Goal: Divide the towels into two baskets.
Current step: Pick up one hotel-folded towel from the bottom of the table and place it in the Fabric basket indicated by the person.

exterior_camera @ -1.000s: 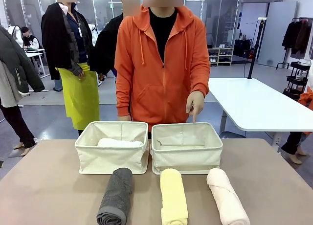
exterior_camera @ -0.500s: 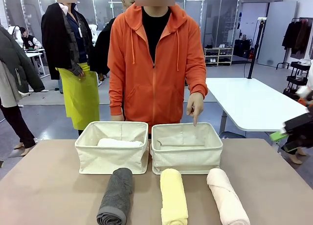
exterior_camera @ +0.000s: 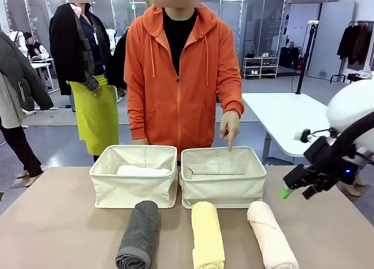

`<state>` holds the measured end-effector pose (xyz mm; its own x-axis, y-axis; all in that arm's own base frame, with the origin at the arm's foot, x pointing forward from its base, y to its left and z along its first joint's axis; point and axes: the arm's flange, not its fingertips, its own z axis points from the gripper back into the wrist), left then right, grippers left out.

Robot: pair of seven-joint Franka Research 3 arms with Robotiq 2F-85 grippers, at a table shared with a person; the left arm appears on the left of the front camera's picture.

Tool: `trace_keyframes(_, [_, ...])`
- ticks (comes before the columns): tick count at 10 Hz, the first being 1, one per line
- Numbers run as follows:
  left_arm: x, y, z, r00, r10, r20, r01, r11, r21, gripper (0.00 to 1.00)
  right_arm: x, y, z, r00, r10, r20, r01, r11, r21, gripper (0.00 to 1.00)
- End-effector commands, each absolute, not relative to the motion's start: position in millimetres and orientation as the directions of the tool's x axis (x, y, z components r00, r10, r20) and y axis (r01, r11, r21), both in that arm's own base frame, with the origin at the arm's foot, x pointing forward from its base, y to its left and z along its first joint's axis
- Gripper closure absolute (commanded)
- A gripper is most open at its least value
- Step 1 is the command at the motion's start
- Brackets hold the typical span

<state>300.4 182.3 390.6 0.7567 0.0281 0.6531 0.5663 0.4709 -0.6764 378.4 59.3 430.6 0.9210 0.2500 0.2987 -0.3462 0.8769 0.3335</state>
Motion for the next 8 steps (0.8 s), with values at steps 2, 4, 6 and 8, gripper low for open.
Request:
trace_keyframes(2, [295.9, 184.5, 393.3, 0.757, 0.024, 0.653, 0.572, 0.460, -0.679, 0.00, 366.8, 92.7, 398.7, 0.951, 0.174, 0.257, -0.231, 0.949, 0.214, 0.00])
trace_keyframes(4, [295.9, 184.5, 393.3, 0.757, 0.024, 0.653, 0.572, 0.460, -0.679, 0.00, 363.3, 106.0, 380.4, 0.959, 0.148, 0.243, -0.195, 0.963, 0.185, 0.00])
trace_keyframes(6, [295.9, 184.5, 393.3, 0.757, 0.024, 0.653, 0.572, 0.460, -0.679, 0.00, 356.7, 116.4, 363.6, 0.962, 0.164, 0.217, -0.203, 0.964, 0.170, 0.00])
trace_keyframes(8, [295.9, 184.5, 393.3, 0.757, 0.024, 0.653, 0.572, 0.460, -0.679, 0.00, 350.7, 122.1, 348.1, 0.965, 0.177, 0.193, -0.209, 0.965, 0.161, 0.00])
